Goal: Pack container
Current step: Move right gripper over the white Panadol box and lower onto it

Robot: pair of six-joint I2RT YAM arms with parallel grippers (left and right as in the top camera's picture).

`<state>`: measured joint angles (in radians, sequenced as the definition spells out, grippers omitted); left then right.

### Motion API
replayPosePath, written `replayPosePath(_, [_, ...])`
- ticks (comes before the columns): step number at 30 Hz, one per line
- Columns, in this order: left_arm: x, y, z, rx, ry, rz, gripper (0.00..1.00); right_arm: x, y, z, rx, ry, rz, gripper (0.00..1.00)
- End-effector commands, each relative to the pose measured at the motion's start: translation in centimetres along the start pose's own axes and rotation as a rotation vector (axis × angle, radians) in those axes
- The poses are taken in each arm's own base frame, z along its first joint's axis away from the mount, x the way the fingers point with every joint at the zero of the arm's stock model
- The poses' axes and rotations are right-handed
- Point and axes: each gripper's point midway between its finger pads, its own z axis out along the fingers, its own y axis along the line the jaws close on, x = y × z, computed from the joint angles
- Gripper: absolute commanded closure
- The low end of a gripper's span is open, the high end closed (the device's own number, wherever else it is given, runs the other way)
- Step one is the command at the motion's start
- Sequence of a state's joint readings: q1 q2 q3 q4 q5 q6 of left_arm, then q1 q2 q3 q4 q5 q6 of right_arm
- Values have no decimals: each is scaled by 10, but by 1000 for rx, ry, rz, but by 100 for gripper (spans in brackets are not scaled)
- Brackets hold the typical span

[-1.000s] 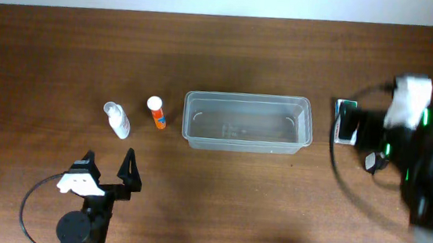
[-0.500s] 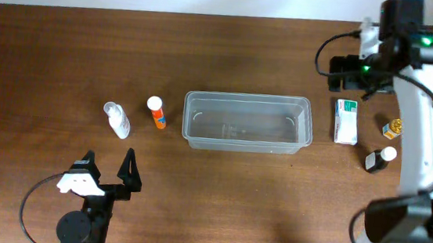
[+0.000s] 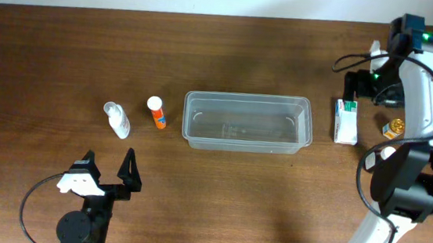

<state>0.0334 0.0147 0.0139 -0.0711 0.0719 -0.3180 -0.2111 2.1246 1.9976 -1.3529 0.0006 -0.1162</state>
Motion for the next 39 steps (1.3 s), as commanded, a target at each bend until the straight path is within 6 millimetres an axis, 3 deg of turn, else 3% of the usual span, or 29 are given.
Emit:
replayPosePath(1, [1,0,0,6,-1,-10,1,-2,0,14,-1,30,-27,5])
replayPosePath(13, [1,0,0,6,-1,-10,1,4,6,57,-13,126,-48,5])
replayPosePath(26, [1,0,0,6,-1,-10,1,10,8,85,-22,188,-13,15])
replayPosePath(39, [1,0,0,6,-1,-10,1,13,11,113,-36,226,33,15])
